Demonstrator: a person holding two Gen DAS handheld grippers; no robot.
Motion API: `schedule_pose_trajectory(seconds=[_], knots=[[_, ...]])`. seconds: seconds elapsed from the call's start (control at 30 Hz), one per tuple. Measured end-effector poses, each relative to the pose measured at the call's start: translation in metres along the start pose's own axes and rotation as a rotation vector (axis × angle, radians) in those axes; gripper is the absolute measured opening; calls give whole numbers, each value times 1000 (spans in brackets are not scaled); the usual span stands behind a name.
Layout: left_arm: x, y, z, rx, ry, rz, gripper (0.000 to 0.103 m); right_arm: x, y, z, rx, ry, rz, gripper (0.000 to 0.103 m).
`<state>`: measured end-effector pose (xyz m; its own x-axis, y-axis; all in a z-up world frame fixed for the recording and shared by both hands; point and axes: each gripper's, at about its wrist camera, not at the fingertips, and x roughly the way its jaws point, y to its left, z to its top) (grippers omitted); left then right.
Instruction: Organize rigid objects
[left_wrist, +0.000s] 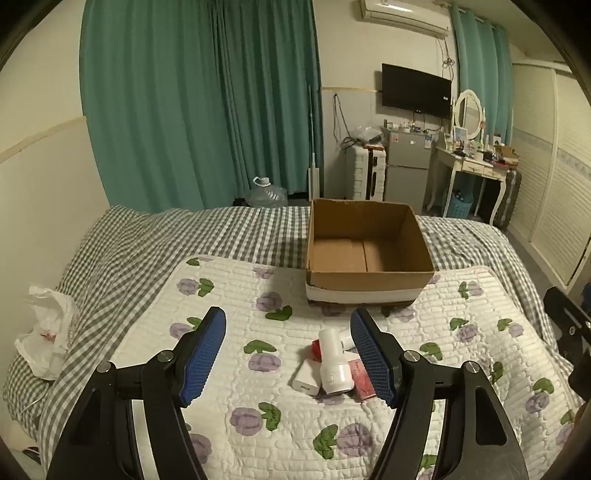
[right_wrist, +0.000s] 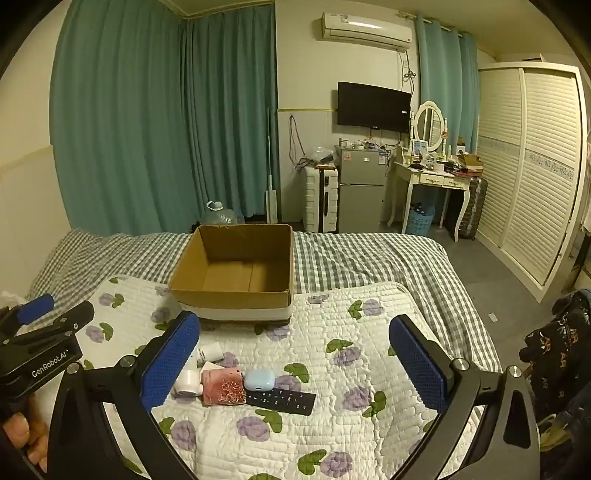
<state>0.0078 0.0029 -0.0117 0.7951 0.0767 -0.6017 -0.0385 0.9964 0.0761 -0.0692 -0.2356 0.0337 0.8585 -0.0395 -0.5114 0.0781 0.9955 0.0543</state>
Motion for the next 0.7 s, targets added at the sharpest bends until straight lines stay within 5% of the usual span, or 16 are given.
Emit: schedule_pose_trajectory(seconds=[0.2, 0.53, 0.7], knots=[[3, 6, -1, -19, 6, 6, 73, 7, 3, -1, -2, 2, -1, 103], [-2, 12, -9, -44, -123, 10, 73, 9, 3, -4, -9, 8, -1, 103], [2, 12, -11, -25, -108, 22, 73, 10, 1, -7, -12, 6, -5, 103]])
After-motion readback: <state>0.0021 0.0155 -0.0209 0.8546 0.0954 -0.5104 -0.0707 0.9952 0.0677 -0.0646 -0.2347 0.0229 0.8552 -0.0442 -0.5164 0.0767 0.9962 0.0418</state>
